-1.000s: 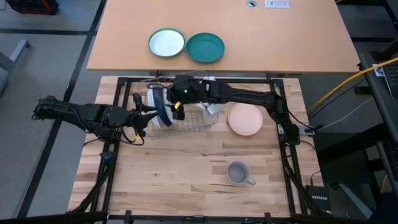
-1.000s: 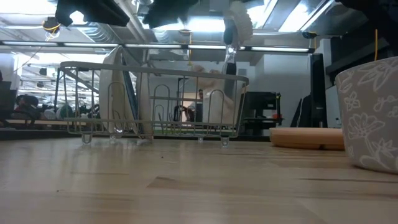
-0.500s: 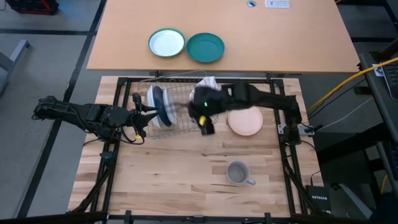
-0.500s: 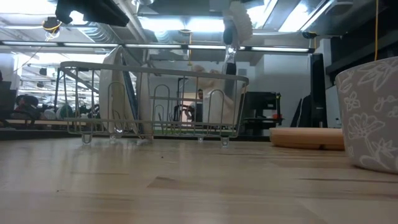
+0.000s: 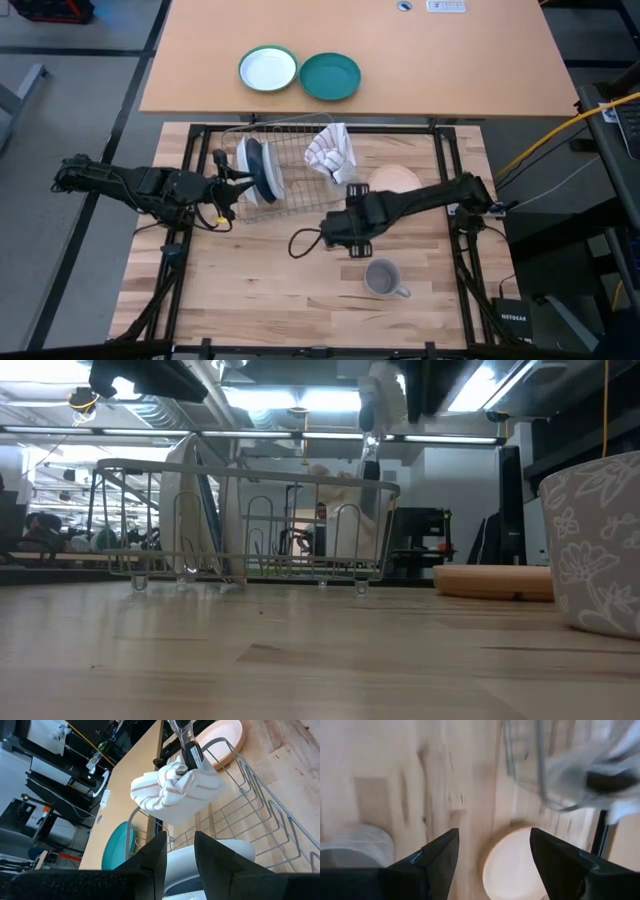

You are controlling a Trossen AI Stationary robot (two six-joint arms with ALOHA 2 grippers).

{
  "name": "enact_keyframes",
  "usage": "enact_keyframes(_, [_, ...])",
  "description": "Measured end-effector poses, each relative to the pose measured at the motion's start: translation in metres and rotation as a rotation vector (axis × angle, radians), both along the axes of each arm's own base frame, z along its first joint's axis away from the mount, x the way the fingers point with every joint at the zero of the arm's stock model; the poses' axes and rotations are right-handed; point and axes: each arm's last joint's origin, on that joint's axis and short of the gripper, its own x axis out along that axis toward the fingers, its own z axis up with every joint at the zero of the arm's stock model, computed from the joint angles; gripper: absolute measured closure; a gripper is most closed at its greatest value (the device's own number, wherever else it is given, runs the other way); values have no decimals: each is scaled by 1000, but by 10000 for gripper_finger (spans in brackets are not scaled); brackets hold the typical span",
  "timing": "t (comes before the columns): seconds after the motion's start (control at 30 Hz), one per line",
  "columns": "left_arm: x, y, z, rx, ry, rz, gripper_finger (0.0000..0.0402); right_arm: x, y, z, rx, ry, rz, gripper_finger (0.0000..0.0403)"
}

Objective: Sort dishes
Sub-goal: Put the peach plate in the dish rack

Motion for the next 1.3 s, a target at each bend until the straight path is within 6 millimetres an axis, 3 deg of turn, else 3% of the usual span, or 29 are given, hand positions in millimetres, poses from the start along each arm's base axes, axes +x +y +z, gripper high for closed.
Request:
enact_keyframes(0.27, [0, 0, 0, -13, -8, 5, 311, -11, -23, -54, 14, 236, -82, 155])
enact_keyframes(0.4, [0, 0, 0, -13, -8, 5, 311, -28, -50, -64, 37, 334, -71, 155])
enact_keyframes(0.53, [0, 0, 0, -15, -9, 6, 311, -60, -80, -66, 48, 381, -137, 155])
enact_keyframes(0.63, [0, 0, 0, -16, -9, 6, 311, -96, -96, -62, 57, 388, -192, 155])
enact_keyframes(0.87, [0, 0, 0, -16, -10, 7, 311, -167, -103, -78, 138, 417, -228, 155])
enact_keyframes(1.07, [0, 0, 0, -29, -19, 12, 311, -178, -102, -98, 149, 368, -99, 155])
enact_keyframes(1.3, [0, 0, 0, -44, -30, 18, 311, -163, -104, -110, 98, 293, 104, 155])
